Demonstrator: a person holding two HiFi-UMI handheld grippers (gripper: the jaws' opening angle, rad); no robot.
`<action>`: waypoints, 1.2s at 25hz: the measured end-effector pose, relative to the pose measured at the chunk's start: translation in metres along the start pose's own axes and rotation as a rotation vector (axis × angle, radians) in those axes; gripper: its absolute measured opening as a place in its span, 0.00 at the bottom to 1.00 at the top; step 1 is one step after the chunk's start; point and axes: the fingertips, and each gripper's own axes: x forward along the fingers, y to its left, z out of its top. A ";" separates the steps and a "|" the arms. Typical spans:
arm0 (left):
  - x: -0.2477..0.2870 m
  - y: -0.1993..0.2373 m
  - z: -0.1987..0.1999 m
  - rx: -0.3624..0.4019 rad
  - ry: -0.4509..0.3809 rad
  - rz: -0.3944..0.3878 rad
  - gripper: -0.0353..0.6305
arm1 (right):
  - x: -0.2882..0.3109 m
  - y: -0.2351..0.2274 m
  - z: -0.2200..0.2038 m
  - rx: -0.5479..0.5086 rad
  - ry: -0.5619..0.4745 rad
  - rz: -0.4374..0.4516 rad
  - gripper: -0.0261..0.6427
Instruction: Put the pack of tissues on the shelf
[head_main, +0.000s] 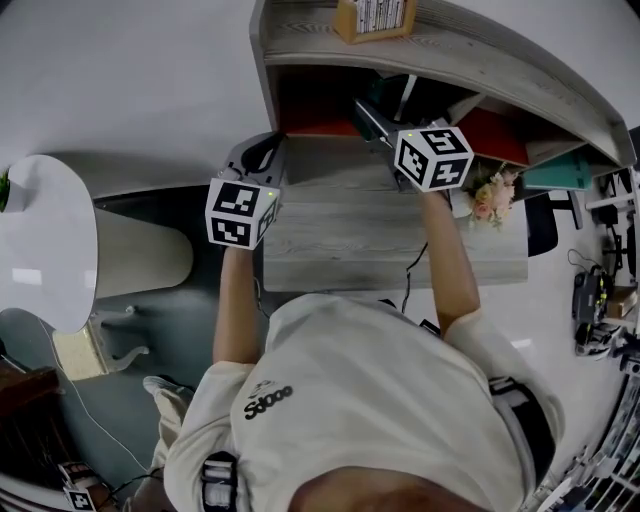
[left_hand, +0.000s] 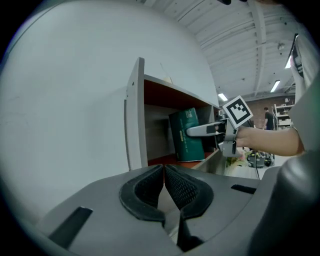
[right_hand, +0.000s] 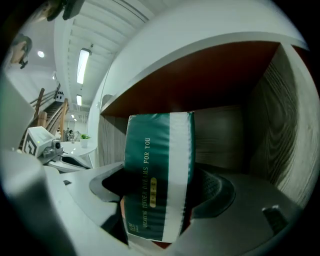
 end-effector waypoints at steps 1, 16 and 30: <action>0.000 0.002 -0.001 -0.002 0.000 0.000 0.08 | 0.003 -0.001 0.000 0.006 -0.007 -0.007 0.59; -0.010 0.018 -0.014 -0.050 0.020 0.026 0.09 | 0.046 -0.004 -0.007 -0.020 0.034 0.007 0.59; -0.039 -0.042 -0.023 -0.050 0.071 0.028 0.09 | -0.044 -0.003 -0.028 -0.069 0.101 -0.049 0.59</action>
